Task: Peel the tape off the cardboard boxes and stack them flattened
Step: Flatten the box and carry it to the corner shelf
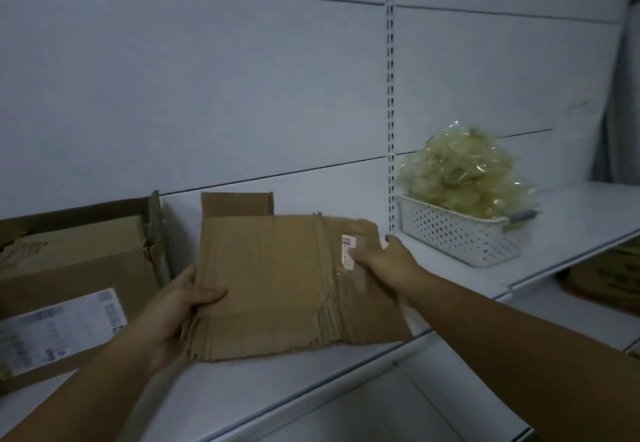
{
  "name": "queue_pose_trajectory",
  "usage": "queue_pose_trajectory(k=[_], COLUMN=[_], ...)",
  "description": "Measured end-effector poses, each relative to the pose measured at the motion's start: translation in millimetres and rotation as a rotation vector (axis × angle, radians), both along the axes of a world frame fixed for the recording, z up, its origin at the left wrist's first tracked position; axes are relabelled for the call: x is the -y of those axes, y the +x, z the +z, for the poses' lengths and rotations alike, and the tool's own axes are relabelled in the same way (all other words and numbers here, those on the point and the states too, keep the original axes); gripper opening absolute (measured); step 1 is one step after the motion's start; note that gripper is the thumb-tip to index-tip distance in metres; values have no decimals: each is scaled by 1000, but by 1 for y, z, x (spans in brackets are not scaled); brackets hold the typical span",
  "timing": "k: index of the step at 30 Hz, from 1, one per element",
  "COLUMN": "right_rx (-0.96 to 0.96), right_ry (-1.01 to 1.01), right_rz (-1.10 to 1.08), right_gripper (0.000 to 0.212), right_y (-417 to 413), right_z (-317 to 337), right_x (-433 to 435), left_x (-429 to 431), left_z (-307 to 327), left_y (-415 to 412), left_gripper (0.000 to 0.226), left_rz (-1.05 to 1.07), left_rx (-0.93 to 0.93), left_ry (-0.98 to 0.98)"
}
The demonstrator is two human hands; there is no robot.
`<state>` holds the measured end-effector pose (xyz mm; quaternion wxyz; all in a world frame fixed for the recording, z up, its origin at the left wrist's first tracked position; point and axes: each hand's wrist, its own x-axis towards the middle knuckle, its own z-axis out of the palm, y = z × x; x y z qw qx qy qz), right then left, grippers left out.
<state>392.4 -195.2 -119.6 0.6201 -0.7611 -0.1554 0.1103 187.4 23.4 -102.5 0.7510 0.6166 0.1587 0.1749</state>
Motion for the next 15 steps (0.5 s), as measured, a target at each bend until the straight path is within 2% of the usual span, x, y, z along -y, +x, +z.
queue_pose_trajectory(k=[3,9,12,15], right_rx=[-54,64,88,110], right_ry=[239,402,380,345], right_rz=[94,147,74,-62], right_gripper=[28,12,11,24], right_y=[8,33,54,78], right_z=[37,94,100,93], right_x=[29,127,208,298], left_x=[11,76,140,215], left_z=[20,60,66,63], left_y=[3,52,98,148], left_gripper=[49,29,34,45], left_rz=[-36,-176,-253,-328], left_rx=[65,85,83,89], left_ry=[23,22,23,49])
